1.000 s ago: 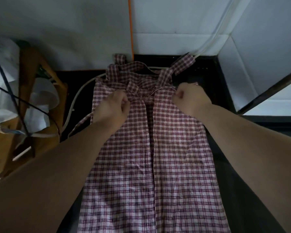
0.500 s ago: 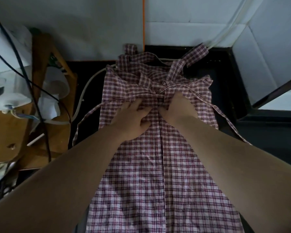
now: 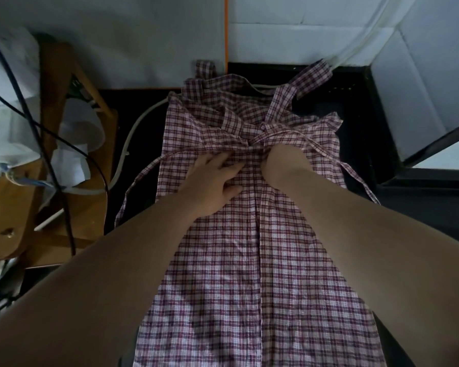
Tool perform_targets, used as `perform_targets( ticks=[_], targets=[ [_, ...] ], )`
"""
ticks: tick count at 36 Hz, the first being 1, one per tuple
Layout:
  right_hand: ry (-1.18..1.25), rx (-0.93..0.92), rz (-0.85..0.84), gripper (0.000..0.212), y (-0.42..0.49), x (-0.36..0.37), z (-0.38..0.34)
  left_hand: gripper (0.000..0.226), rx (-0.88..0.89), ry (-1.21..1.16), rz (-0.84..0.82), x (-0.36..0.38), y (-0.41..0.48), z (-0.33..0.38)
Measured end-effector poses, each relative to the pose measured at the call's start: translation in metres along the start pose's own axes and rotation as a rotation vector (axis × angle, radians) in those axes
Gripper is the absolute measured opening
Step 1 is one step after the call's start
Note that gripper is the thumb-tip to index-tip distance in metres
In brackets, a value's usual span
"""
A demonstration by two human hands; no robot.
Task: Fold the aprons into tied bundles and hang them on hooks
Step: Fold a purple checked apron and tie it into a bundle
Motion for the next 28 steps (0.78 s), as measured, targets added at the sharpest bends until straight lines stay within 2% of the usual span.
perform_targets(
  ticks=[4, 11, 16, 19, 21, 24, 28],
  targets=[
    [0.078, -0.094, 0.012, 0.02, 0.001, -0.001, -0.005, 0.066, 0.007, -0.075, 0.023, -0.003, 0.001, -0.004],
    [0.048, -0.254, -0.008, 0.036, -0.012, 0.009, -0.002, 0.067, 0.019, -0.026, 0.033, 0.0, 0.003, -0.004],
    [-0.08, -0.327, -0.064, 0.046, -0.038, 0.019, 0.009, 0.057, 0.005, -0.06, 0.1, 0.006, -0.014, 0.002],
    [-0.136, -0.333, -0.033, 0.05, -0.062, 0.022, 0.021, 0.044, -0.054, -0.049, 0.237, 0.005, -0.045, 0.011],
    [-0.134, -0.328, -0.048, 0.054, -0.08, 0.026, 0.03, 0.041, -0.091, -0.057, 0.259, 0.006, -0.068, 0.017],
    [-0.171, -0.344, -0.147, 0.062, -0.102, 0.036, 0.042, 0.051, -0.109, -0.036, 0.119, 0.021, -0.091, 0.019],
    [-0.267, -0.43, -0.262, 0.071, -0.127, 0.054, 0.055, 0.083, -0.116, 0.093, -0.153, 0.046, -0.114, 0.014]
  ],
)
Point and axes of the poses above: each hand's wrist, its own y-axis towards the middle knuckle, its own x-axis out of the palm, z = x × y, the point moved 6 cm from there along y, towards the middle knuckle, and after that the axes turned 3 degrees about -y, right-handed, at the moved point
